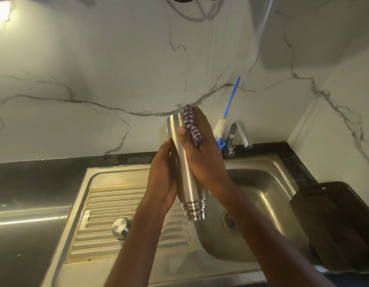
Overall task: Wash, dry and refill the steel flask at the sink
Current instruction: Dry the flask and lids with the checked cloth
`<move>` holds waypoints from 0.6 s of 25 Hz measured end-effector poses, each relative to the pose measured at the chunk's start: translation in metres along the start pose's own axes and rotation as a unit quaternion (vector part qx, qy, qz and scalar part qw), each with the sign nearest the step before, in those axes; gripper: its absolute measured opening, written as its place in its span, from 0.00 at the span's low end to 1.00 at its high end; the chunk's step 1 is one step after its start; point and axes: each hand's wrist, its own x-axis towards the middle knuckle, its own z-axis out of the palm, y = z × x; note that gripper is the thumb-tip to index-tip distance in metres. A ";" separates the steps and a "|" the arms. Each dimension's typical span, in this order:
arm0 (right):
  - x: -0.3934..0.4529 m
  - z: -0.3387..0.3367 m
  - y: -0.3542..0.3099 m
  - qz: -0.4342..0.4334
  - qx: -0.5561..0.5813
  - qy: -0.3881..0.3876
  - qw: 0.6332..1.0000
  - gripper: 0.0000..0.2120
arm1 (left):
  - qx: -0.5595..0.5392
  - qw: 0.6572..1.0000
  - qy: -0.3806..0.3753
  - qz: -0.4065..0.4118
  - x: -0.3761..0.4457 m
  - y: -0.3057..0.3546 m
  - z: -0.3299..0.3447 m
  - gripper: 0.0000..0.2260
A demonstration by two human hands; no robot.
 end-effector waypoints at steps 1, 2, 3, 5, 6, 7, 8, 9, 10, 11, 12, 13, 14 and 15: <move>0.001 0.000 -0.001 0.008 0.018 0.003 1.000 0.32 | 0.011 1.000 0.005 -0.004 -0.001 0.001 0.002 0.22; -0.005 0.000 -0.002 0.008 0.011 0.003 1.000 0.32 | 0.012 1.000 0.010 -0.010 0.000 0.000 0.002 0.24; -0.015 0.002 -0.003 -0.002 -0.013 -0.002 1.000 0.32 | 0.004 1.000 0.011 -0.016 0.001 0.000 0.003 0.25; -0.043 0.002 -0.007 -0.021 -0.082 -0.037 0.996 0.34 | -0.052 0.998 0.018 -0.018 0.006 -0.004 -0.003 0.27; -0.058 0.001 -0.007 -0.028 -0.104 -0.060 0.992 0.35 | -0.070 0.997 0.024 -0.018 0.009 -0.004 -0.008 0.29; -0.070 0.001 -0.005 -0.034 -0.114 -0.072 0.990 0.36 | -0.071 0.997 0.038 -0.014 0.013 -0.005 -0.013 0.32; -0.078 -0.001 -0.004 -0.036 -0.118 -0.074 0.990 0.36 | -0.034 0.998 0.061 -0.007 0.016 -0.006 -0.015 0.35; -0.081 -0.001 -0.002 -0.034 -0.121 -0.068 0.990 0.36 | 0.024 0.996 0.084 0.006 0.019 -0.007 -0.018 0.35; -0.077 -0.002 -0.003 -0.026 -0.121 -0.060 0.990 0.36 | 0.067 0.994 0.091 0.013 0.018 -0.009 -0.017 0.33; -0.067 -0.003 -0.004 -0.013 -0.120 -0.046 0.992 0.36 | 0.078 0.993 0.082 0.010 0.014 -0.011 -0.013 0.30; -0.053 -0.006 -0.003 -0.001 -0.111 -0.018 0.994 0.35 | 0.076 0.995 0.066 -0.001 0.008 -0.013 -0.007 0.27; -0.038 -0.009 -0.004 0.008 -0.090 0.015 0.996 0.32 | 0.080 0.995 0.054 -0.017 0.001 -0.014 -0.001 0.26; -0.023 -0.013 -0.004 0.016 -0.051 0.037 0.998 0.29 | 0.073 0.996 0.043 -0.031 -0.005 -0.015 0.005 0.27; -0.014 -0.016 -0.003 0.026 0.001 0.041 0.999 0.26 | 0.064 0.997 0.030 -0.033 -0.008 -0.015 0.009 0.26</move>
